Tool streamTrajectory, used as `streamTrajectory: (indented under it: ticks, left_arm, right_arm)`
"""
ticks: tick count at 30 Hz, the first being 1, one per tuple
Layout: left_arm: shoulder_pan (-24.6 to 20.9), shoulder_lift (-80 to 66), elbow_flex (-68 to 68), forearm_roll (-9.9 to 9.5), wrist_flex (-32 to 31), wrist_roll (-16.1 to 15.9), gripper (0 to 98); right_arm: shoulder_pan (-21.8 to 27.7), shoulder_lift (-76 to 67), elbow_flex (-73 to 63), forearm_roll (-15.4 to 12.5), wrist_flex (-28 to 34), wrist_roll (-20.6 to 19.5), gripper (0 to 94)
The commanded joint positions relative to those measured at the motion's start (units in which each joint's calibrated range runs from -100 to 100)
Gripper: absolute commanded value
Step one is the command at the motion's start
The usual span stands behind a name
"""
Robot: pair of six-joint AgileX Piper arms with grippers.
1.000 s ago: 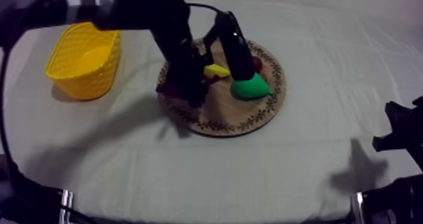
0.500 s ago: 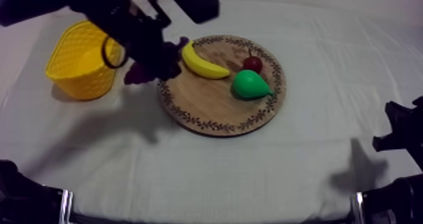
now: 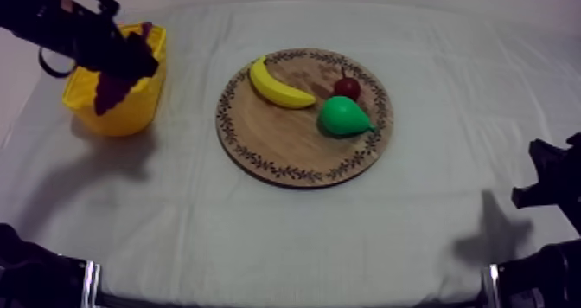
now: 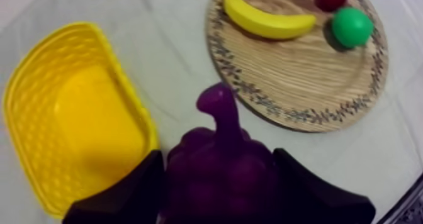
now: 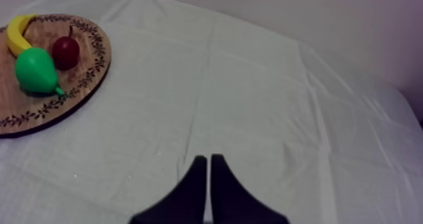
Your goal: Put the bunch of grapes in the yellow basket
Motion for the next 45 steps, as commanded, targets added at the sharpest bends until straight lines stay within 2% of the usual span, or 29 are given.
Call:
streamTrajectory:
  ticks: [1,11,24,34,45]
  left_arm:
    - [-3.51,-0.72,-0.66,0.04,0.51,-0.12,39.5]
    - [-10.93,6.43,-12.14,0.17,3.32,-1.39,41.1]
    - [-14.76,26.59,-24.07,-0.38,0.26,-2.05,42.0]
    - [-16.46,38.58,-22.32,-0.44,-6.35,-2.68,42.4]
    - [-16.73,42.90,-16.97,-0.36,-11.60,-3.04,42.0]
  right_arm:
    - [0.01,0.02,-0.01,-0.01,0.02,0.01,0.3]
    - [0.01,0.02,-0.01,-0.01,0.02,0.01,0.3]
    - [0.01,0.02,-0.01,-0.01,0.02,0.01,0.3]
    - [0.01,0.02,-0.01,-0.01,0.02,-0.02,0.3]
    - [0.01,0.02,-0.01,-0.01,0.02,0.00,0.3]
